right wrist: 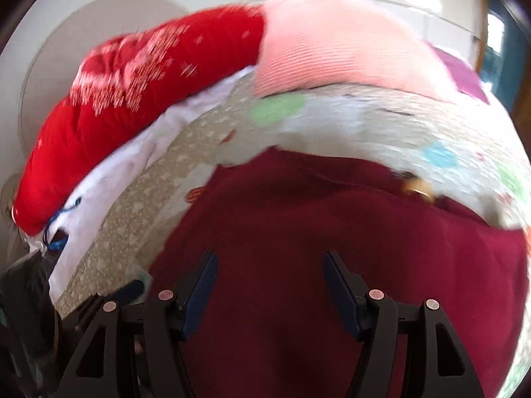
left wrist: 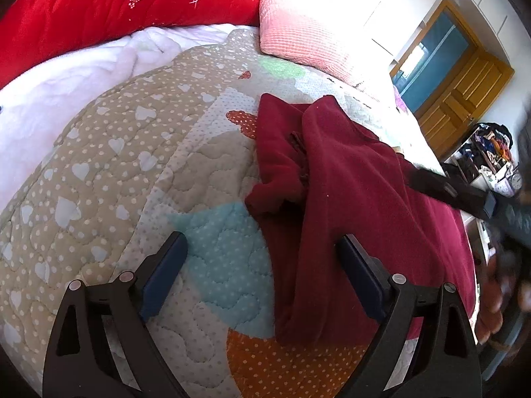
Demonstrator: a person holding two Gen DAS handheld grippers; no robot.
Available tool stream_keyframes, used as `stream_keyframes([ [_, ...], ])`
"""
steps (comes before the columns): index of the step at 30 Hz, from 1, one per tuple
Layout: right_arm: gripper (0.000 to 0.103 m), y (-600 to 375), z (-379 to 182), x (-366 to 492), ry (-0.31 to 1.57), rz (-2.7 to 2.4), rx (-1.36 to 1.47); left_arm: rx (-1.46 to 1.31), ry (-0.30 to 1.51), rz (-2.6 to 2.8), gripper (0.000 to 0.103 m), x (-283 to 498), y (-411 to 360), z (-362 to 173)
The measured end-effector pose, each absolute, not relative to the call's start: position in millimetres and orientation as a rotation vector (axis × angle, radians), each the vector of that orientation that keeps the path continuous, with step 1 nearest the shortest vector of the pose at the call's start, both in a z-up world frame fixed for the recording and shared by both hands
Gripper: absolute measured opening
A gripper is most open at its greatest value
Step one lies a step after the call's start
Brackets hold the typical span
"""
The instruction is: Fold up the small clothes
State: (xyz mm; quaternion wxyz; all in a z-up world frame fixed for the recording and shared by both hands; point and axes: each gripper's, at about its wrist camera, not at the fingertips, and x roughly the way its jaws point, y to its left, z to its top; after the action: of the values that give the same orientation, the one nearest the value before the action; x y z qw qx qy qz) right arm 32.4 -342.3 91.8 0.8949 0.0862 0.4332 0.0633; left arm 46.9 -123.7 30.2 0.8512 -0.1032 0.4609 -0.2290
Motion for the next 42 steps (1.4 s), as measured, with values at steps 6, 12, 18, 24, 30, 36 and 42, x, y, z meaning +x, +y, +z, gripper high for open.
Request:
stream_keyframes([
  [6, 0.063, -433, 81, -60, 0.811, -0.127, 0.226, -0.287, 0.978, -0.504, 0.093, 58, -119, 31],
  [12, 0.074, -521, 62, -137, 0.749, -0.343, 0.327, -0.410, 0.987, -0.476, 0.102, 73, -121, 32],
  [18, 0.075, -559, 30, -112, 0.776, -0.191, 0.521, -0.318, 1.016, -0.414, 0.102, 87, -152, 35],
  [24, 0.017, -549, 38, -97, 0.707, -0.128, 0.570, -0.294, 1.050, -0.488, 0.029, 85, -163, 46],
  [30, 0.013, -536, 89, -120, 0.621, -0.055, 0.580, -0.376, 1.085, -0.562, 0.026, 60, -141, 82],
  [36, 0.013, -521, 124, -190, 0.623, 0.031, 0.607, -0.328, 1.077, -0.611, 0.026, -9, -116, 108],
  [42, 0.018, -511, 71, -240, 0.793, -0.063, 0.587, -0.264, 1.145, -0.523, 0.035, -49, -100, 62],
])
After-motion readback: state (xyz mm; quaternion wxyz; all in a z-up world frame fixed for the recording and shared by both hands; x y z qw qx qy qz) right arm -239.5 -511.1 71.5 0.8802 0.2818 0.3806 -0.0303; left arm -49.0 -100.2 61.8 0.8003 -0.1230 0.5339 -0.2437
